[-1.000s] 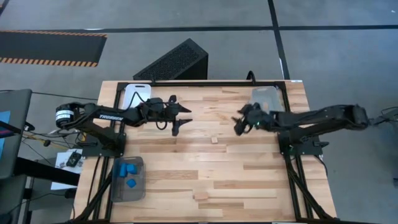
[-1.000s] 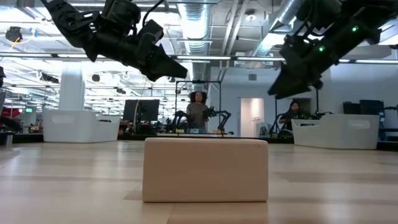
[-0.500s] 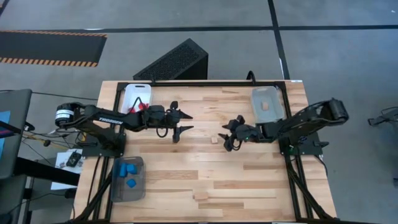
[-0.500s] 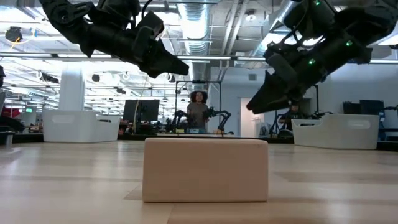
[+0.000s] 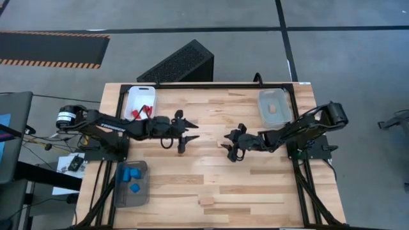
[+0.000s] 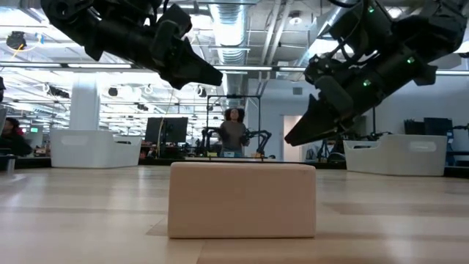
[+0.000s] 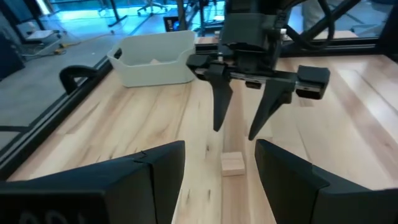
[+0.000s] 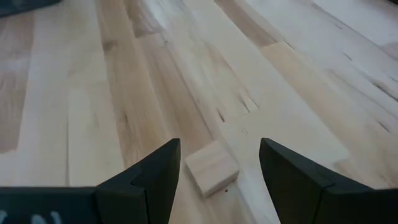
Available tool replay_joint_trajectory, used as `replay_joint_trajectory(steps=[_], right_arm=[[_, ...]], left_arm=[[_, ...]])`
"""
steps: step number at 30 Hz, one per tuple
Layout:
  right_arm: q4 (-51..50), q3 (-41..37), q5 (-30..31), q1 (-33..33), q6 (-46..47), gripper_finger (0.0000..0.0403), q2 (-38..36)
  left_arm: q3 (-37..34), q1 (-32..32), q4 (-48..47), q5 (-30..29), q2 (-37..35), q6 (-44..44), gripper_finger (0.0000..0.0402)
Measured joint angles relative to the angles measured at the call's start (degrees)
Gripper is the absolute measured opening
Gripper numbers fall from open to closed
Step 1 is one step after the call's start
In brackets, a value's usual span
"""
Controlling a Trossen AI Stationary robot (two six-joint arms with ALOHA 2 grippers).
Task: Sort & place blocks by color
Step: Put the top brown block into the gray bin
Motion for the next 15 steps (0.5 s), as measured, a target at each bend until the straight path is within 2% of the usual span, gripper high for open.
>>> replay_joint_trajectory(steps=[7, 11, 15], right_arm=[[0.0, 0.0, -0.2, 0.0, 0.0, 0.0240, 0.0], [-0.1, 0.1, -3.6, 0.0, 0.2, 0.0240, 0.0], [0.2, 0.2, -3.9, 0.8, 1.0, 0.0240, 1.5]], left_arm=[[0.0, -3.1, -0.1, -4.7, 0.0, -0.9, 0.0187], [0.0, -4.7, -0.6, -7.0, 0.0, -1.5, 0.0187], [0.0, -6.5, -1.3, -9.4, 0.0, -3.0, 0.0187]])
